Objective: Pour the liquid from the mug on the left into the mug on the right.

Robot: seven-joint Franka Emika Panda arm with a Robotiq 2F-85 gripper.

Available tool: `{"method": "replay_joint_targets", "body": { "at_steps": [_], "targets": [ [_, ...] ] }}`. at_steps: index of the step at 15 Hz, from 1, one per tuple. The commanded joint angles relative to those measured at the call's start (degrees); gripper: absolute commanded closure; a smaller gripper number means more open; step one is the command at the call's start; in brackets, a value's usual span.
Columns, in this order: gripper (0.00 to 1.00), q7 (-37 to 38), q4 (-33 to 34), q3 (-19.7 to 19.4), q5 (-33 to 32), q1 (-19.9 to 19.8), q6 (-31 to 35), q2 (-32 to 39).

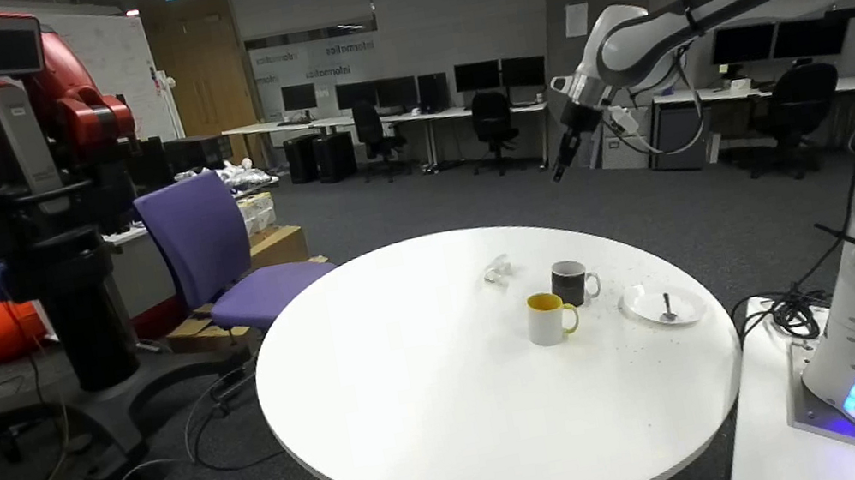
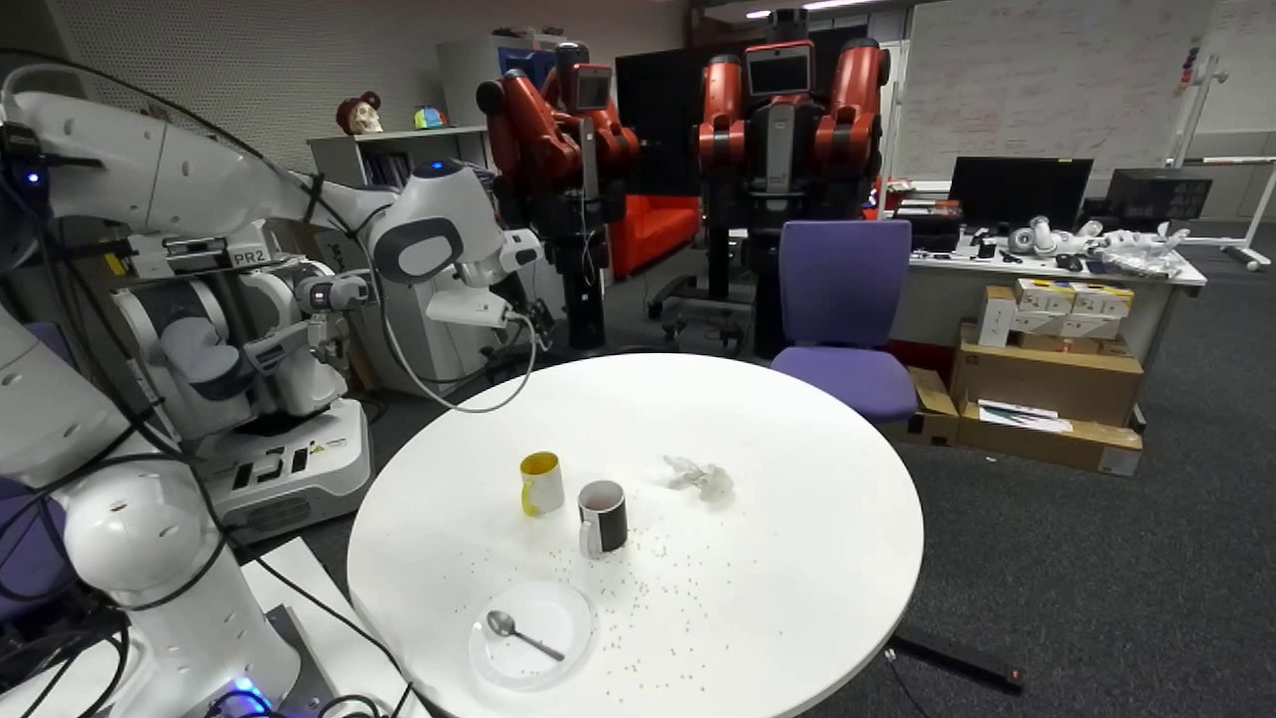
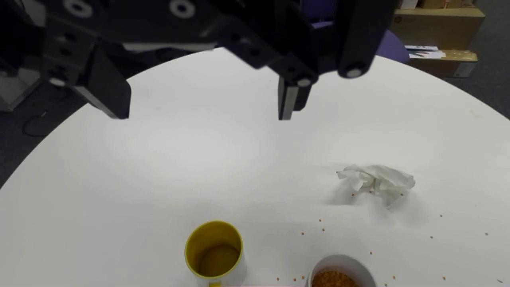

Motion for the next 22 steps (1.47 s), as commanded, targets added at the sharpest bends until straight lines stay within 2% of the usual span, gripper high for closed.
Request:
{"method": "replay_joint_targets", "body": {
  "at_steps": [1, 6, 10, 11, 22],
  "targets": [
    [0.0, 3.3, 3.8, -2.9, -1.3, 1.7, -6.9, -4.9],
    [0.0, 7.3, 12.4, -5.4, -1.1, 1.8, -16.8, -5.3],
    [0.0, 10.3, 17.6, -7.0, -0.4, 1.1, -20.6, -3.3],
    [0.0, 8.5, 13.8, -6.7, -0.5, 1.7, -18.0, -5.2],
    [0.0, 9.0, 15.5, -7.3, -0.3, 1.5, -18.5, -3.9]
  ]
}}
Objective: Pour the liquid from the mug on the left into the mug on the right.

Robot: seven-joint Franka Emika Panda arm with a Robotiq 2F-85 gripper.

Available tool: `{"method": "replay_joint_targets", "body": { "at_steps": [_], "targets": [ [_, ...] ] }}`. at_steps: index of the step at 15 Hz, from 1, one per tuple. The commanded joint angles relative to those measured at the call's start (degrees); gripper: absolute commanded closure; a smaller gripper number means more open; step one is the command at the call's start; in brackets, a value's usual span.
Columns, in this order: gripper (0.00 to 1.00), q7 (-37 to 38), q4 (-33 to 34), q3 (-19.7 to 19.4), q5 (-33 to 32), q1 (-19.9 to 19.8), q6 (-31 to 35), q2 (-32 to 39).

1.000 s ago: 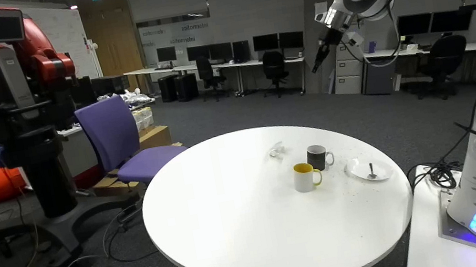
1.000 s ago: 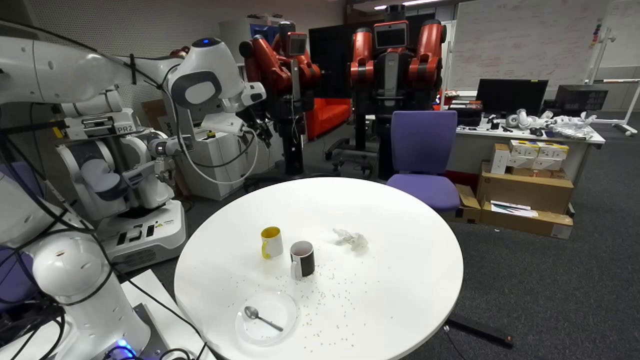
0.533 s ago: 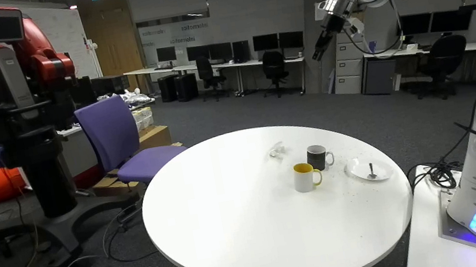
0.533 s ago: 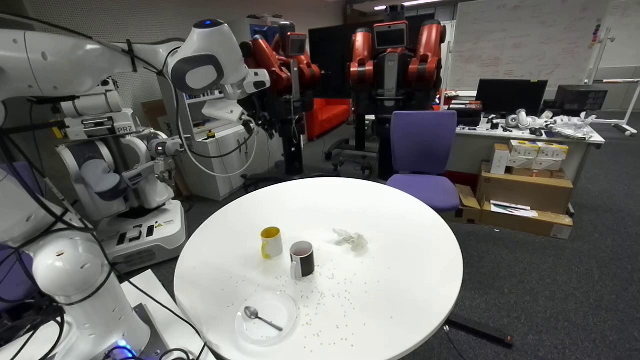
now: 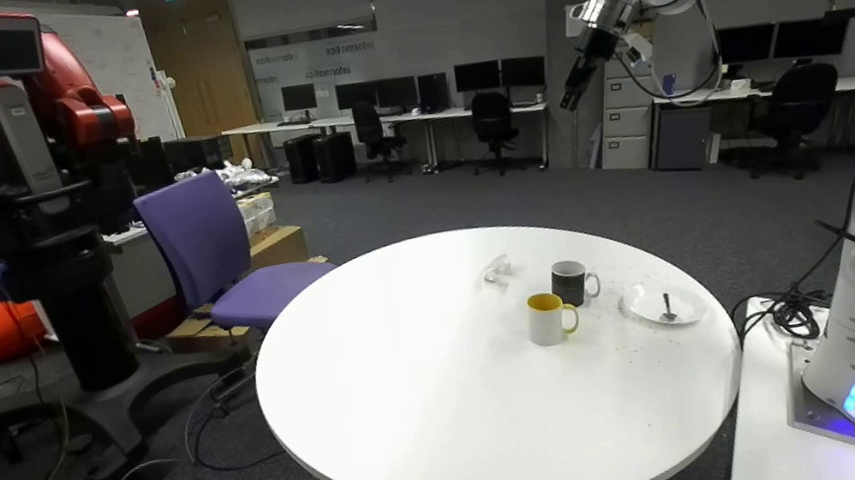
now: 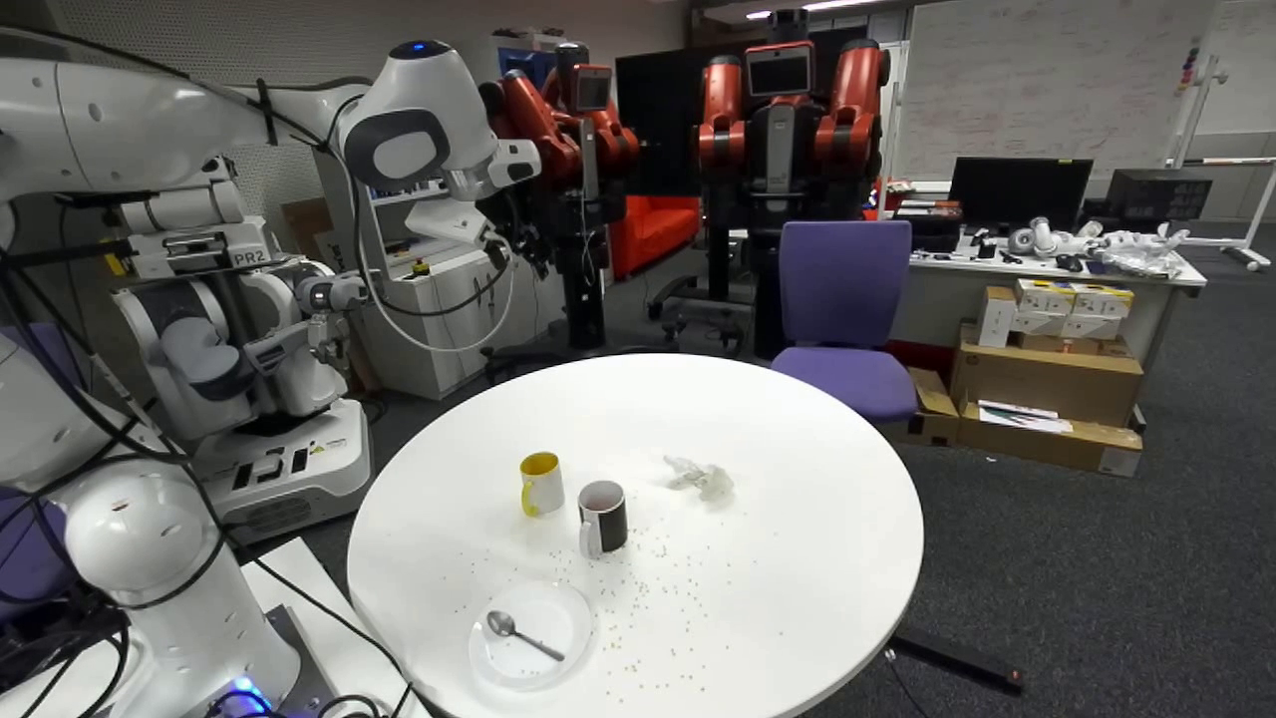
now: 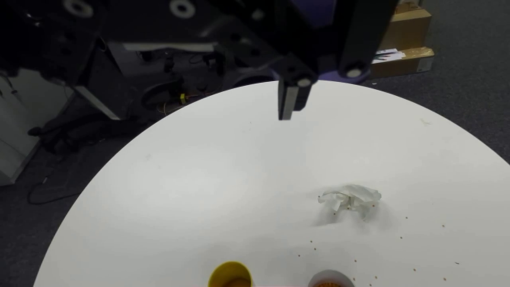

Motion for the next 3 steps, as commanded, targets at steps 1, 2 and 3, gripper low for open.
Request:
{"method": "replay_joint_targets", "body": {
  "at_steps": [1, 2, 3],
  "targets": [
    [0.0, 0.3, 0.1, -0.7, -0.3, 0.8, -0.1, 0.0],
    [0.0, 0.3, 0.1, -0.7, -0.3, 0.8, -0.1, 0.0],
    [0.0, 0.3, 0.1, -0.7, -0.3, 0.8, -0.1, 0.0]
  ]
}}
